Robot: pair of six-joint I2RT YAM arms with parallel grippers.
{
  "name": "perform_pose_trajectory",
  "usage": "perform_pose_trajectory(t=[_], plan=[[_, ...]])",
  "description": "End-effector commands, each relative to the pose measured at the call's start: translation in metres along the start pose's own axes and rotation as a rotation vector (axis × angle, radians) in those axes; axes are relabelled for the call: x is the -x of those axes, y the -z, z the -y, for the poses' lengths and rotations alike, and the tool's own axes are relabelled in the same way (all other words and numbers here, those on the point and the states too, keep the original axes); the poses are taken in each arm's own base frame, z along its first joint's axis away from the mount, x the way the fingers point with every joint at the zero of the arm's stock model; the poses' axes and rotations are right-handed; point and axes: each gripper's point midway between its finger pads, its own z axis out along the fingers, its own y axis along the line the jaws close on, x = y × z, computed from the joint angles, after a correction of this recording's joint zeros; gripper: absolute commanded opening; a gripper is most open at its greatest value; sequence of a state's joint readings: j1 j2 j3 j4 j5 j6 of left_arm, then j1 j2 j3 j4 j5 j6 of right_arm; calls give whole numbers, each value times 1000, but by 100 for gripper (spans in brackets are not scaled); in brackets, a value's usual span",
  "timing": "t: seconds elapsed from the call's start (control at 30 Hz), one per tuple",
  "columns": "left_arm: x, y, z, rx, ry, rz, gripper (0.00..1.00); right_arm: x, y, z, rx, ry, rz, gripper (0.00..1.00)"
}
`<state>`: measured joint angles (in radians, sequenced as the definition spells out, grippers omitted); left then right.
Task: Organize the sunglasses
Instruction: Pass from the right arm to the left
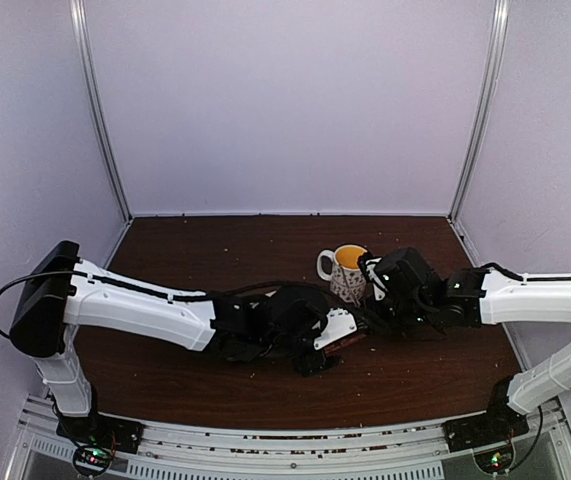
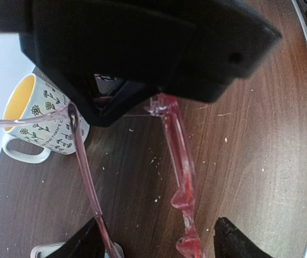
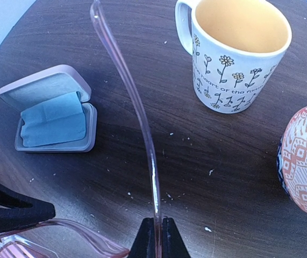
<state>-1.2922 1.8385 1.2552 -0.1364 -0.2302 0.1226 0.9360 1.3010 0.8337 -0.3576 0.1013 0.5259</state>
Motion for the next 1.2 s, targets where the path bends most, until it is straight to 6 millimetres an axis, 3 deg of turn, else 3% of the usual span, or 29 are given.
perform_pose_trajectory(t=[0.0,0.27,0.63,1.17], plan=[[6,-4,-5,27,-1,1,69,19,8,-10,36,-21,48,0],[1,-8,-14,83,-10,-27,59,17,5,-17,68,-24,38,0],[4,-7,-15,88,-6,-14,53,13,6,-14,57,-17,25,6],[1,0,-14,78,-12,-13,43,14,11,-6,19,-8,23,24]])
